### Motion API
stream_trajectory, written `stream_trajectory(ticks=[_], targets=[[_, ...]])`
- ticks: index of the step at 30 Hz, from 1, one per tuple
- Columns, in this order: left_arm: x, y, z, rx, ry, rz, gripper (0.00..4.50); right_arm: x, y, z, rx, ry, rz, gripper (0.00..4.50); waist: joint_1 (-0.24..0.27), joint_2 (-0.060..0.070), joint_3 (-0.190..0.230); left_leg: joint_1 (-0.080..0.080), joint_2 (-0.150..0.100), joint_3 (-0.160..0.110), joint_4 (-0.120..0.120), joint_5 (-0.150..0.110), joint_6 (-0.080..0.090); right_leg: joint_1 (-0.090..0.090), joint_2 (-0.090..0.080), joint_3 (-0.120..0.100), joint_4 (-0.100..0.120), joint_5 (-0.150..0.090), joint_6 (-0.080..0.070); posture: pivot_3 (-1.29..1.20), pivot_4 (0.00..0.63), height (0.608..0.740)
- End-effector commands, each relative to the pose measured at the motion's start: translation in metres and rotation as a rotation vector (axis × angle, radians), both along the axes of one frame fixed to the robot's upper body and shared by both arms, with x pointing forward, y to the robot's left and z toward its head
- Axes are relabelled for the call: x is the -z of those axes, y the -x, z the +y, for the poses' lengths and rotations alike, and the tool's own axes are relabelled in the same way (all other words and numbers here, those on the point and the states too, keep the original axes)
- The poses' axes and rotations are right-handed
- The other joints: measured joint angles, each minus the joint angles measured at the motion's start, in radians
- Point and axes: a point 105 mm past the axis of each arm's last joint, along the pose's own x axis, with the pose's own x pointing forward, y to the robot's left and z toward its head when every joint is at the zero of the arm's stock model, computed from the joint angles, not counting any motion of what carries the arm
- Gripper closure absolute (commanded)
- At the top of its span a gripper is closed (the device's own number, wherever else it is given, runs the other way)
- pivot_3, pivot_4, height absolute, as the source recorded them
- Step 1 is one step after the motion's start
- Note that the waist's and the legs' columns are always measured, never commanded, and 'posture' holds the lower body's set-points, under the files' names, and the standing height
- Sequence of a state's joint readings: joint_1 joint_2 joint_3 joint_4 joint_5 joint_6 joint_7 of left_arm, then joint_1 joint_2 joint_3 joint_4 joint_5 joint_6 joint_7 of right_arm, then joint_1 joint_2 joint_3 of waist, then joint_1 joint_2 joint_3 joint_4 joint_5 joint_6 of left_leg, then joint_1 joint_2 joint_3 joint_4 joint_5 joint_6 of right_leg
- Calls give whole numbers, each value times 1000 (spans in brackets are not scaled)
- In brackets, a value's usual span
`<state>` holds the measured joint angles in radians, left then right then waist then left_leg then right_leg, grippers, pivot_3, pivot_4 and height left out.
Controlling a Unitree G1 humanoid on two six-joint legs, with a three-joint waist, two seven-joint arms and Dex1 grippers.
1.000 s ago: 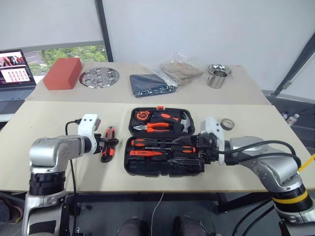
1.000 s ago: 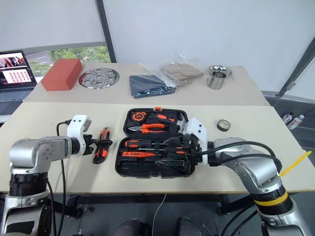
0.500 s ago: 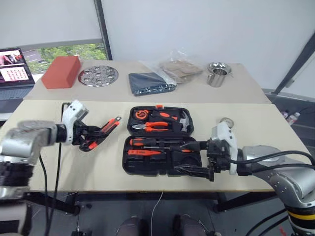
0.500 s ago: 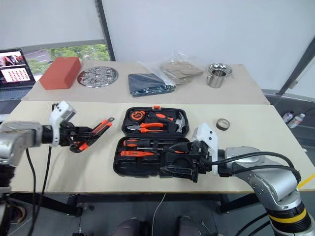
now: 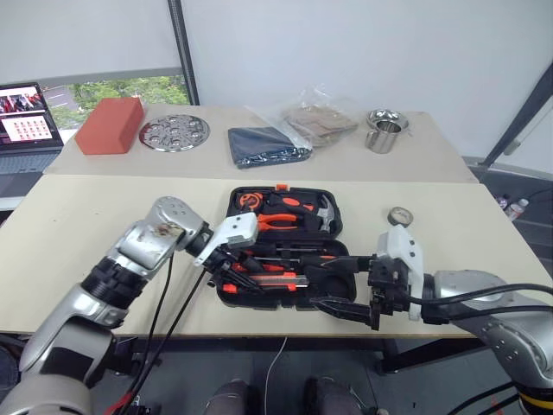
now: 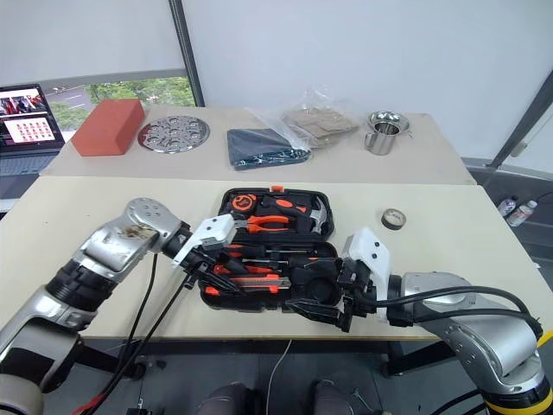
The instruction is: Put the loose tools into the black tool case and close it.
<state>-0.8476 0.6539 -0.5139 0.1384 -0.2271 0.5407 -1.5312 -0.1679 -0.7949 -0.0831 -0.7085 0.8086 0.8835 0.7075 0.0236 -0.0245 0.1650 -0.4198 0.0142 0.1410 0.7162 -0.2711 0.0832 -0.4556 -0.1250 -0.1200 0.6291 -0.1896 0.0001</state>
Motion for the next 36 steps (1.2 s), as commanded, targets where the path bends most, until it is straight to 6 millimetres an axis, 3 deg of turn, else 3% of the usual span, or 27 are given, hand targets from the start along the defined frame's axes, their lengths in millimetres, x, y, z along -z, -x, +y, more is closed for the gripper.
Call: stream_trajectory(ticks=[1,2,3,7,9,12,15,25,26,36], targets=[[6,-4,-2,28,-36,-27,3000,-8,4,-1,29,-7,-45,0,0,0,0,0,0,0,0,0,0,0,0,0,0,0,0,0,150,734],[6,-5,-2,29,-33,-16,3000,-8,5,-1,34,-8,-44,0,0,0,0,0,0,0,1,0,1,0,0,0,0,0,0,0,150,734],[6,-6,-2,28,-28,-8,2005,-8,6,-2,39,-9,-44,0,0,0,0,0,0,0,1,-1,1,0,0,0,0,0,0,0,150,734],[1,-6,-3,40,2,4,719,-7,9,-3,48,-6,-41,0,4,0,0,0,0,-1,4,-2,4,1,0,0,0,-1,2,0,150,734],[-10,-2,-3,58,61,27,74,-8,11,-4,44,-1,-38,0,9,0,0,-1,0,-1,6,-4,6,1,-2,0,0,-1,5,0,150,734],[-24,2,-3,58,118,58,24,-7,14,-5,31,8,-33,0,8,0,0,-4,1,-2,12,-6,10,1,-3,0,0,-1,9,0,150,734],[-30,-1,-2,50,144,47,691,-7,14,-5,20,19,-27,0,9,0,0,-4,0,-2,13,-7,12,1,-4,1,0,0,10,0,150,734],[-16,-7,-18,69,145,-40,4328,-7,9,-2,4,22,-25,0,13,0,0,-5,-1,-1,14,-8,13,1,-4,0,-1,2,6,0,150,734],[-12,-8,-18,71,131,-51,4481,-7,8,-2,5,22,-25,0,13,0,0,-5,-1,-1,14,-8,13,1,-4,0,-1,2,6,0,150,734],[39,-10,-5,113,-50,-169,4481,-5,11,-5,20,20,-14,0,14,1,-2,-3,0,-1,14,-8,13,3,-4,1,-2,2,6,0,150,734]])
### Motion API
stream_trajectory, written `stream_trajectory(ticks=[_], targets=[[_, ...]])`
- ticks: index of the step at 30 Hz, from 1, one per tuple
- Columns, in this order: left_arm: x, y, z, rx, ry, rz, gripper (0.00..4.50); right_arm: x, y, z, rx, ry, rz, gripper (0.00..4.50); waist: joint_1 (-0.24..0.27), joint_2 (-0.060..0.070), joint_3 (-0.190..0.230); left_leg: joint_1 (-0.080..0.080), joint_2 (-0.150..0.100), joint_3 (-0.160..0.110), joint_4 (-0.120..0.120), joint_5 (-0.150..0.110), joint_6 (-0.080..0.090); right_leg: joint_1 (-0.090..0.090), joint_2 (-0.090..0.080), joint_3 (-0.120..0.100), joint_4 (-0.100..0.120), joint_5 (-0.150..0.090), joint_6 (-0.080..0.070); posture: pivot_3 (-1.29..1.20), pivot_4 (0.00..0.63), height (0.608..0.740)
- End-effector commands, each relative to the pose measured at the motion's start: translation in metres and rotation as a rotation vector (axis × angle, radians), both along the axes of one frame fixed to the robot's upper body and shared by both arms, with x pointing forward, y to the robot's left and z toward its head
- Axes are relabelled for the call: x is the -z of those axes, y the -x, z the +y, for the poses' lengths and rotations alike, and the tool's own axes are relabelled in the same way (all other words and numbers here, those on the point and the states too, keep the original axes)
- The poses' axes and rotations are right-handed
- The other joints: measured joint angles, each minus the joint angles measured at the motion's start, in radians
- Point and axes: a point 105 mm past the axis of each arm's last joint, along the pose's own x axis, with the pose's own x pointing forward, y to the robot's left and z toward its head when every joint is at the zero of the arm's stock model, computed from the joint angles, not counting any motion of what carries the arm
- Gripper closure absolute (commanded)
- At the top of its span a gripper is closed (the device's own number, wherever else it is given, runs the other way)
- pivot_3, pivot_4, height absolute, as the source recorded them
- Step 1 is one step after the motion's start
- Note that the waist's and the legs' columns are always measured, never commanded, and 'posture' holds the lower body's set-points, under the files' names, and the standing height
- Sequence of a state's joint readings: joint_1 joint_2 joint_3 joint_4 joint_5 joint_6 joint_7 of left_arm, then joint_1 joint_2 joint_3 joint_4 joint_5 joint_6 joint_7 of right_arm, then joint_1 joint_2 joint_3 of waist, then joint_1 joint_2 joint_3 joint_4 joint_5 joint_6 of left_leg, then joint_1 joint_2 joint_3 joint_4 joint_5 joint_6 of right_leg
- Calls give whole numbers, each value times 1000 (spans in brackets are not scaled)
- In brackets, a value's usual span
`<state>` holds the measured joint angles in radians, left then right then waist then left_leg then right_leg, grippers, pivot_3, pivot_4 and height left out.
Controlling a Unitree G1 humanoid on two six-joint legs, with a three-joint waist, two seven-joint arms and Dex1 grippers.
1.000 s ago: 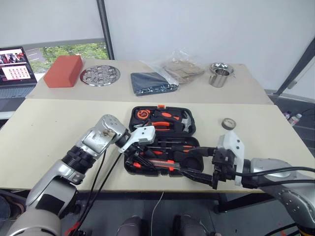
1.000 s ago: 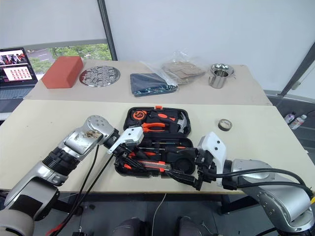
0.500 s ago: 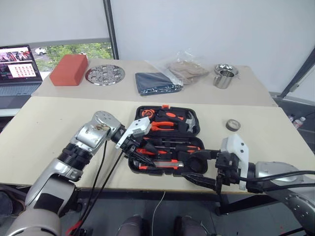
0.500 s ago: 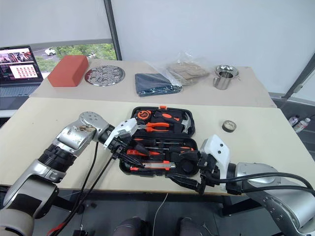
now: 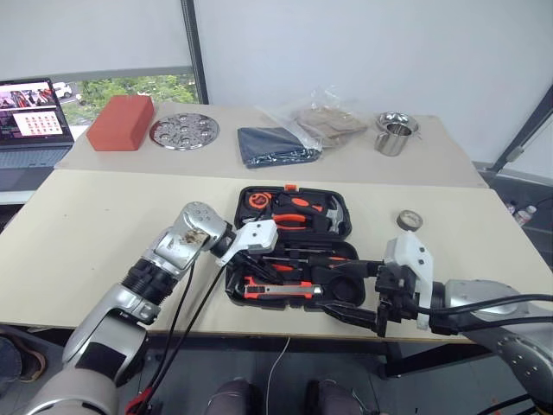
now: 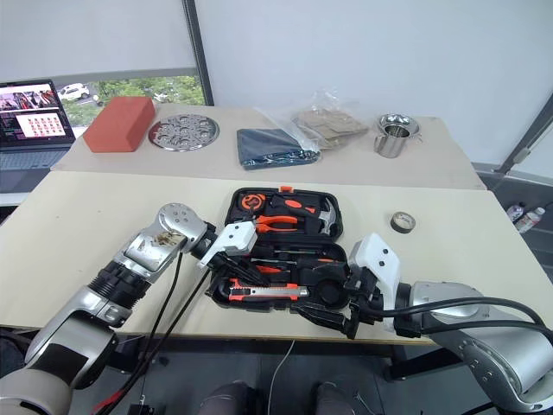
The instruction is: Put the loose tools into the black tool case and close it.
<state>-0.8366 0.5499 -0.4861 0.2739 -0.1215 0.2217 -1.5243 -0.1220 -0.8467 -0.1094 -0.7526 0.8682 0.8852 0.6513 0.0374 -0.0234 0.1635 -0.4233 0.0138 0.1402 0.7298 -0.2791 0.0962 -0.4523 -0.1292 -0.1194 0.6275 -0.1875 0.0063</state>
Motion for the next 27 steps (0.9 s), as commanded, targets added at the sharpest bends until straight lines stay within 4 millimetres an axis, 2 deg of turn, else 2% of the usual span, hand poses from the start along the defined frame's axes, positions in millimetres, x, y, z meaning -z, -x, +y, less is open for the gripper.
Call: stream_trajectory(ticks=[1,5,7,10,12,14,15,16,19,22,24,27], targets=[[33,-1,10,-30,-107,5,4481,-5,4,-1,-2,-3,-19,0,0,0,-1,0,0,0,0,0,0,0,0,0,0,0,0,0,150,734],[31,-2,9,-31,-72,0,4481,-4,6,-6,13,2,-19,0,0,2,-2,6,0,-1,0,-2,3,7,-1,-1,-1,0,1,0,150,734],[25,-3,10,-61,-38,17,4481,-4,8,-12,41,8,-18,0,0,2,-2,8,1,-3,0,-3,5,11,-1,-2,-3,-4,6,0,150,734],[23,-6,15,-95,-14,23,4481,-2,11,-22,79,17,-10,0,0,2,-2,9,1,-3,0,-5,7,12,-2,-1,-3,-4,7,0,150,734],[13,-3,14,-105,53,58,4481,-1,14,-29,103,25,-7,0,-1,2,-2,9,1,-3,0,-3,4,12,-2,-2,-3,-3,5,0,150,734],[-8,2,11,-110,165,121,4481,0,13,-39,151,33,-5,0,-5,2,-2,9,1,-3,0,-3,3,12,-2,-1,-2,-2,3,0,150,734],[-24,4,11,-116,236,155,3983,0,12,-49,198,42,-2,0,-5,3,-2,9,1,-3,0,-3,3,11,-2,-1,-2,-2,3,0,150,734],[-37,7,14,-117,286,178,3857,-1,12,-59,238,47,4,0,-4,2,-1,8,1,-3,0,-3,3,11,-2,-1,-2,-2,3,0,150,734],[-66,12,32,-139,382,161,2870,-4,20,-94,360,75,12,0,2,2,-1,7,1,-4,0,-3,3,11,-2,-2,-3,-2,4,0,150,734],[-79,18,49,-165,397,140,1788,-8,29,-128,482,110,9,0,2,3,-1,8,0,-4,0,-4,3,12,-2,-2,-4,-3,5,0,150,734],[-88,20,54,-176,411,130,1105,-12,32,-145,534,122,10,0,2,3,-1,9,0,-3,0,-4,3,13,-2,-1,-4,-4,7,0,150,734],[-95,19,53,-193,434,120,118,-16,30,-155,554,131,5,0,2,3,-1,9,0,-3,0,-5,3,14,-2,-1,-5,-6,11,0,150,734]])
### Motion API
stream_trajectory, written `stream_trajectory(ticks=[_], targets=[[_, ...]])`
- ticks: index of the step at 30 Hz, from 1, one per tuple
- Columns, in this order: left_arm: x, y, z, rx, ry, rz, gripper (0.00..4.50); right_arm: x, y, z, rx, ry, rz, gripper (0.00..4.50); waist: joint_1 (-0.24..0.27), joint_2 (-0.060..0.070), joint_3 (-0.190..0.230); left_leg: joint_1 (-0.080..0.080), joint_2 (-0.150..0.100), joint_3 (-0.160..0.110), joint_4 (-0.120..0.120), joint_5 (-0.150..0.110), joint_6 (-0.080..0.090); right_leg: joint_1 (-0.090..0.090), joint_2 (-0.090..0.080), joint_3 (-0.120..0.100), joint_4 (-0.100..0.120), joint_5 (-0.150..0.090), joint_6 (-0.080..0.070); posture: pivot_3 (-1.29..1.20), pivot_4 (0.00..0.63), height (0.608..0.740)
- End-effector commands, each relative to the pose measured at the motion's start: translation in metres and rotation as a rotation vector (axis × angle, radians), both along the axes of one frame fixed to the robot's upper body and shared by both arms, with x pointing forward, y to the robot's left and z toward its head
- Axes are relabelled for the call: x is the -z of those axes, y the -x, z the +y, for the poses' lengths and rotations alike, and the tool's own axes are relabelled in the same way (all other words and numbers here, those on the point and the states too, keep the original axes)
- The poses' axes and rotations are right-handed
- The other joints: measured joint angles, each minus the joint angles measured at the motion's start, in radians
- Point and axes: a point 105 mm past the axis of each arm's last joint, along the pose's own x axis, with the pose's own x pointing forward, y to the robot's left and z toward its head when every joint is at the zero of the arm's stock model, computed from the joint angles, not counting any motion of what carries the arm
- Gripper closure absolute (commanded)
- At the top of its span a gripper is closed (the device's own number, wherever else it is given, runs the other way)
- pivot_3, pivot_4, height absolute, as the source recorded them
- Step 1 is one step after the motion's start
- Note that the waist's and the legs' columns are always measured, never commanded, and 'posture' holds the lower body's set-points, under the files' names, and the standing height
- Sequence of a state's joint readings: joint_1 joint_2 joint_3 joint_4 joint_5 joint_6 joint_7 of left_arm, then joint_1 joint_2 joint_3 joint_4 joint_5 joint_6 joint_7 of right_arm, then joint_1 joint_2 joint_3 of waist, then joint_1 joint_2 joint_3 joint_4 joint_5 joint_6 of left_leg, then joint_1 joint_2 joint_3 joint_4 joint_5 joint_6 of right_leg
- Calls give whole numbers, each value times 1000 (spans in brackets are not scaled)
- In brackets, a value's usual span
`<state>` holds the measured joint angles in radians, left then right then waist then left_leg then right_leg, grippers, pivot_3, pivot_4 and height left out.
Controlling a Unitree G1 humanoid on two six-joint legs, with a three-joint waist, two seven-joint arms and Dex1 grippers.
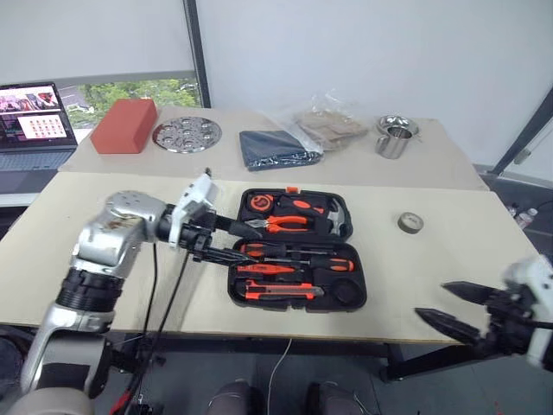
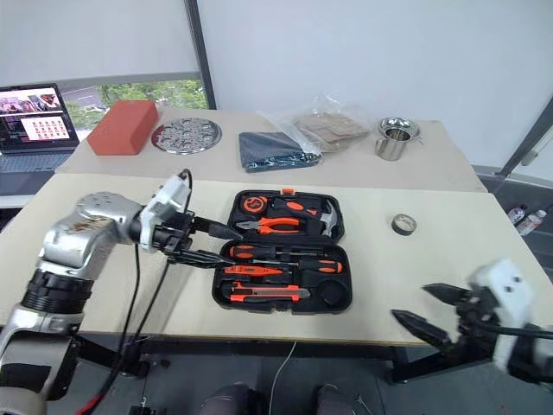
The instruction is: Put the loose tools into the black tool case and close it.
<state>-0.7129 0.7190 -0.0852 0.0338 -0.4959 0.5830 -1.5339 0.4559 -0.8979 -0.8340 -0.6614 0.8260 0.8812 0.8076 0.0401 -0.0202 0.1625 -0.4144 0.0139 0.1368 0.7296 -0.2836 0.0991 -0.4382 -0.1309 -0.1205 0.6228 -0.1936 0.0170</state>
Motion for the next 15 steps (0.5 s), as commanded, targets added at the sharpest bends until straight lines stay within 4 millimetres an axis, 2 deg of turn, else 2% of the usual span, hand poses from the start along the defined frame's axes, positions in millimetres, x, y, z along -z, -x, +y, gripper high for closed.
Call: stream_trajectory(ticks=[1,3,5,11,12,15], targets=[[-15,1,-6,-11,38,-56,45,-15,-13,-10,0,56,-73,0,-1,0,0,0,0,0,0,0,0,0,0,1,0,0,0,0,150,734],[-15,-2,-11,-23,37,-92,45,-19,-33,-14,1,106,-123,0,-6,0,0,1,0,0,0,0,0,0,0,1,0,1,-1,0,150,734],[-12,-3,-16,-34,20,-148,45,-19,-66,-18,16,124,-155,0,-16,2,1,1,0,1,0,-3,-5,0,0,4,-2,1,-5,0,150,734],[-3,1,-22,-47,-11,-194,45,-2,-151,-18,39,255,-112,0,-38,5,4,1,-1,4,-2,2,-2,-5,2,8,0,5,-4,0,150,734],[-2,1,-22,-48,-18,-199,45,0,-160,-17,37,275,-100,0,-40,5,4,1,-1,4,-2,3,-3,-4,2,8,3,5,-9,0,150,734],[1,2,-19,-63,-27,-202,45,12,-189,-15,35,340,-67,0,-37,6,5,-1,-1,5,-4,3,-4,-8,3,6,4,3,-9,0,150,734]])
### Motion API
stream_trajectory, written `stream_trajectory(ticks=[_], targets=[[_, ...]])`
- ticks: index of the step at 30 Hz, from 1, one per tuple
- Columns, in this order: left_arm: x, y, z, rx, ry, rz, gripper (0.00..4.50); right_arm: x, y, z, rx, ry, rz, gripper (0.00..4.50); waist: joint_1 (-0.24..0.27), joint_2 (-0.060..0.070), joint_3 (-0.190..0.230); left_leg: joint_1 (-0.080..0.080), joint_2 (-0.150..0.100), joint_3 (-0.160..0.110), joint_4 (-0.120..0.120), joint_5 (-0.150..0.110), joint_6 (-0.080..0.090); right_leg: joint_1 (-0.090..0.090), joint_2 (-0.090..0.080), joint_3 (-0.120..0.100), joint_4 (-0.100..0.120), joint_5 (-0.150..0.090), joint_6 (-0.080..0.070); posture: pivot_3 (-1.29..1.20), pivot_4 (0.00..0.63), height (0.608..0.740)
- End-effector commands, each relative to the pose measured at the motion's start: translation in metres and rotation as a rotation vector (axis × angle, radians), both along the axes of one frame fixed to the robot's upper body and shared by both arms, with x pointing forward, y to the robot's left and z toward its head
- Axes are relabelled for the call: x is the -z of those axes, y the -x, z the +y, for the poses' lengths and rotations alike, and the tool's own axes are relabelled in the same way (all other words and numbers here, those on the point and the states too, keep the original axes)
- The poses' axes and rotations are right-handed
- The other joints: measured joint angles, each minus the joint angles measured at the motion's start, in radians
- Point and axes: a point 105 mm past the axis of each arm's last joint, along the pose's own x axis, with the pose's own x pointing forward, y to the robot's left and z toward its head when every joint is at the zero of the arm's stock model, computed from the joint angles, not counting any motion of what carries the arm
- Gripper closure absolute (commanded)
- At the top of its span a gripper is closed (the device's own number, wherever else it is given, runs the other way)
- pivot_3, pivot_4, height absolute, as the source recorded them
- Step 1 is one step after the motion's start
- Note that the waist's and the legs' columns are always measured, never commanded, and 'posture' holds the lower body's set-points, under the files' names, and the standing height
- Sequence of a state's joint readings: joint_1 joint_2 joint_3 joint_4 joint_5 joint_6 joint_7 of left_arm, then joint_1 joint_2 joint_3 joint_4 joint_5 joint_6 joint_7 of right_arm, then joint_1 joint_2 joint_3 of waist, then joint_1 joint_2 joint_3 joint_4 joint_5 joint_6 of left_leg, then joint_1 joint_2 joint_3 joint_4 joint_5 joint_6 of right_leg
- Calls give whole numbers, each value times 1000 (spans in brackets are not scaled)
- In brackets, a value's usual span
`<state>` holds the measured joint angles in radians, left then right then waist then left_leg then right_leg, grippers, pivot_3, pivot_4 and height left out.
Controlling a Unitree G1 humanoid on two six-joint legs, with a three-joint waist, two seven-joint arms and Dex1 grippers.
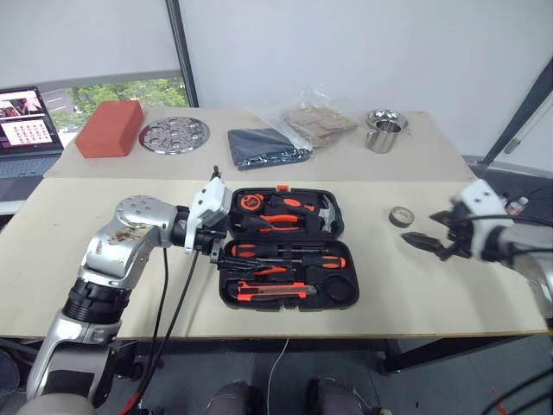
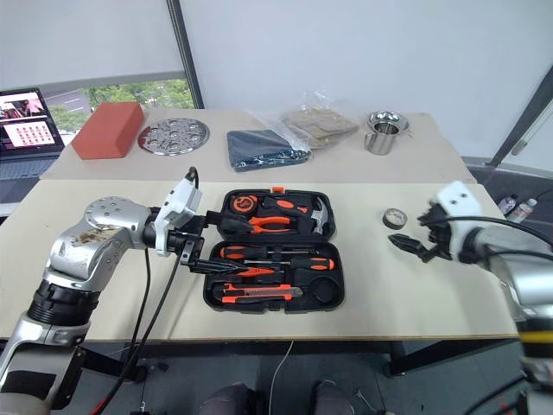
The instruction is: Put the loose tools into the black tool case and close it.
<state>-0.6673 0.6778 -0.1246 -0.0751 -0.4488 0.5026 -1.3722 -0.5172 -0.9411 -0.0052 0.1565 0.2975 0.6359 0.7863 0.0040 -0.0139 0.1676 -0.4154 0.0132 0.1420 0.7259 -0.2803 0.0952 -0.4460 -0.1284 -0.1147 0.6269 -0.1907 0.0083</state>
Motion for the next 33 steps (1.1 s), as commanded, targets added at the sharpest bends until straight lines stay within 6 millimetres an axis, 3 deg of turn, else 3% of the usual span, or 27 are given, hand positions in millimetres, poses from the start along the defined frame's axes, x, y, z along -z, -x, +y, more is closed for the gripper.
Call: stream_trajectory(ticks=[1,8,11,17,22,23,26,28,31,33], targets=[[-6,4,3,-13,-10,-59,45,9,-32,-3,9,119,17,0,-2,0,0,0,0,0,0,0,0,0,1,-1,0,0,0,0,150,734],[-2,7,9,-54,-19,-47,45,16,-63,0,7,174,18,0,-5,2,1,-1,-2,1,-4,0,0,1,-1,-4,-3,-2,3,0,150,734],[-2,7,10,-66,-17,-46,0,22,-68,0,16,178,41,651,-10,2,1,0,-2,1,-4,0,-1,2,-1,-4,-3,-2,3,0,150,734],[-4,6,10,-73,-11,-47,0,22,-75,-5,79,141,39,2758,-20,2,2,5,-2,0,-5,1,-3,6,-1,-4,-2,-2,3,0,150,734],[-2,6,11,-69,-19,-46,0,10,-75,-3,37,108,4,4452,-23,3,2,7,-2,0,-8,2,-4,7,-1,-4,-2,-2,3,0,150,734],[-2,5,11,-67,-22,-46,0,2,-74,4,-18,72,-5,4483,-25,3,2,7,-2,0,-8,2,-5,7,-1,-4,-2,-2,3,0,150,734],[0,6,13,-56,-39,-40,0,-22,-51,39,-302,-22,2,4483,-25,7,5,8,-2,1,-10,3,-5,7,-1,-3,-2,-2,2,0,150,734],[4,8,14,-45,-56,-36,0,-29,-14,69,-501,-72,62,4483,-19,8,5,8,-2,0,-11,3,-5,6,-1,-3,-1,-2,2,0,150,734],[8,10,14,-25,-77,-35,0,-25,36,100,-671,-70,138,4483,-15,8,5,8,0,-2,-12,3,-6,6,0,-5,-1,-2,2,0,150,734],[10,12,13,-13,-82,-32,0,-20,57,110,-717,-48,170,4483,-12,8,5,8,0,-2,-11,2,-6,6,0,-6,-1,-2,2,0,150,734]])
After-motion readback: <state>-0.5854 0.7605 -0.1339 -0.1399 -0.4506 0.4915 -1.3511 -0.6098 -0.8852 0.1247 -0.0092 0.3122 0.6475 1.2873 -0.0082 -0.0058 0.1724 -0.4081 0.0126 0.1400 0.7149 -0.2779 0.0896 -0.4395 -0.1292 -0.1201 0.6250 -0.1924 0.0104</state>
